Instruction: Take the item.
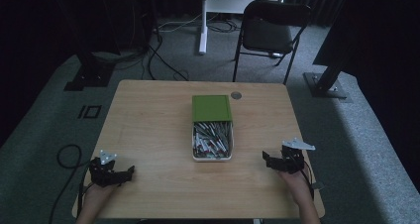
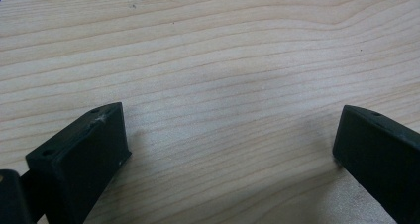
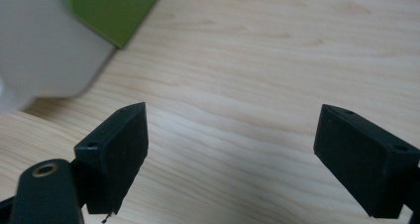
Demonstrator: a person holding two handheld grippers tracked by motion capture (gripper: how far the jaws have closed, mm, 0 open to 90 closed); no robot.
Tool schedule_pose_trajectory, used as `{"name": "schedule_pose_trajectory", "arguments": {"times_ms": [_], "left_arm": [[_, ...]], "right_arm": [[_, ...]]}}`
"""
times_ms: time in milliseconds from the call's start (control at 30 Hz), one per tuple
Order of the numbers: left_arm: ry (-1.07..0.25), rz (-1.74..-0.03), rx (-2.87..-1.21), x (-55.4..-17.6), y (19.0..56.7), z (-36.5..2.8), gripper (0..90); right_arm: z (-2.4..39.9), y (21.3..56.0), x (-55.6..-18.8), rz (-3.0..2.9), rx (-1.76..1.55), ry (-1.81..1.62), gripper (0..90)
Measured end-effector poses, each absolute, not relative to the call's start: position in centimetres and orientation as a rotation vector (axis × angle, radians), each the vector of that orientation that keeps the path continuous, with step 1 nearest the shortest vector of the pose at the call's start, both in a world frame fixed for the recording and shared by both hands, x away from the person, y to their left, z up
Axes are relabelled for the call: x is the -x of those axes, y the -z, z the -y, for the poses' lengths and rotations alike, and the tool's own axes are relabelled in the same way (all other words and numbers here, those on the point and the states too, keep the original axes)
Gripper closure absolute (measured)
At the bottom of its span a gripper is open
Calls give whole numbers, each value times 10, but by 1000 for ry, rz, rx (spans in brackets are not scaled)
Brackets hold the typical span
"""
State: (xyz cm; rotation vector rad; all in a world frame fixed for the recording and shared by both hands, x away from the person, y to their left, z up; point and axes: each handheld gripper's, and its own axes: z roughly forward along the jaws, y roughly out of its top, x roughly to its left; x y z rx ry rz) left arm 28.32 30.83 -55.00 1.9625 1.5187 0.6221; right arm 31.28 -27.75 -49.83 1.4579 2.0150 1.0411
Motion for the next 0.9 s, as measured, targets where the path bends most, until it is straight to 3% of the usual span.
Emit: {"name": "schedule_pose_trajectory", "arguments": {"times_ms": [900], "left_arm": [[-622,-1518,-1962,-283,550,-308,13]], "right_arm": [[218,451,-315,-2101,-1249,-1189,143]]}}
